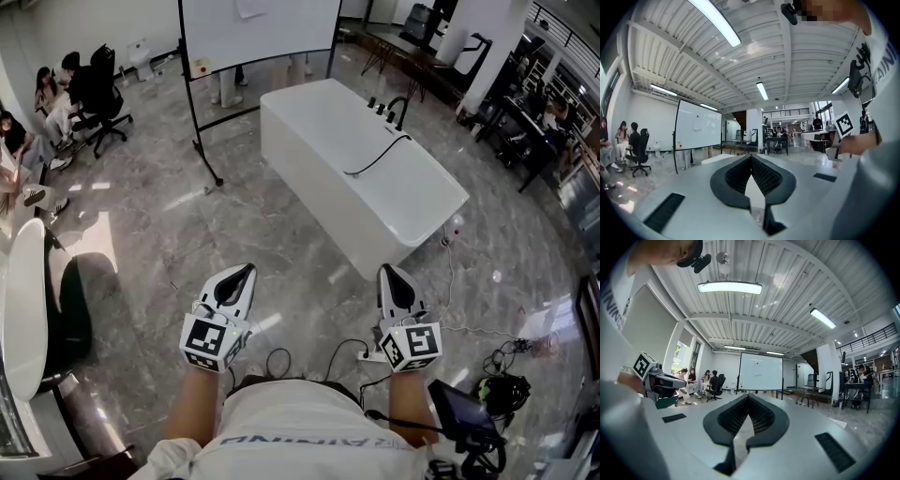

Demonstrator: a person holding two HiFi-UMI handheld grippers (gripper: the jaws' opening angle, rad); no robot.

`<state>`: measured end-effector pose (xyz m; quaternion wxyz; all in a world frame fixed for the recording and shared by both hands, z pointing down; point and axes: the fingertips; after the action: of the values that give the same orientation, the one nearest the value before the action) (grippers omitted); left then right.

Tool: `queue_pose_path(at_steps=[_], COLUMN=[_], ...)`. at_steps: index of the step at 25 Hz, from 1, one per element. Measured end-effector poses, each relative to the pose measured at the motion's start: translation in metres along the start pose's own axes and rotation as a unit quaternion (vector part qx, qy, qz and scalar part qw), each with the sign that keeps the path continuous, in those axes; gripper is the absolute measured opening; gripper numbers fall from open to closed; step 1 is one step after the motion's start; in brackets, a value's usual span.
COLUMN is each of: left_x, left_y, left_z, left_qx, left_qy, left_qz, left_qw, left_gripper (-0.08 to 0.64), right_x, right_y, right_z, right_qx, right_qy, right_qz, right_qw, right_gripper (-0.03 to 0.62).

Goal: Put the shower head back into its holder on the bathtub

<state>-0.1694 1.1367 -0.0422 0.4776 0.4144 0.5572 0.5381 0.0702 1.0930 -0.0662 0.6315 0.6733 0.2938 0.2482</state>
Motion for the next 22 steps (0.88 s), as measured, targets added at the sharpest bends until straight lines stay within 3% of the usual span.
queue_pose_path(at_steps=[8, 17, 22], left_x=[0.013, 0.038, 0.042], left_y=[0.009, 0.042, 0.04], left_z=[-0.034, -0.098, -0.108], left_qx=[-0.02, -0.035, -0.023], left_qy=[0.005, 0.034, 0.043], left_qz=[-0.002, -0.02, -0.012], left_qw=[0.9998, 0.9986, 0.9987], left_gripper=[0.018, 0.018, 0.017], right_x=[-0.023, -0.059, -0.069], right_y=[0.0, 0.004, -0.003], right_z=[-0.029, -0.098, -0.106], right_qx=[-0.001, 0.009, 0.02], right_qy=[0.01, 0.023, 0.025], right_qz=[-0.016, -0.033, -0.046], right_qw=[1.0, 0.999, 0.998], right_gripper=[0.011, 0.011, 0.011])
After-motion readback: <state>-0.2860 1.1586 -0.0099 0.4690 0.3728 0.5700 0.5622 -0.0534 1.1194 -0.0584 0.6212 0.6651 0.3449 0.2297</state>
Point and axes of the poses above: the fingertips, and each gripper's own axes: x backward along the fingers, z to its right, y out of its underside, and after that the axes turned 12 degrees about -y, right-handed
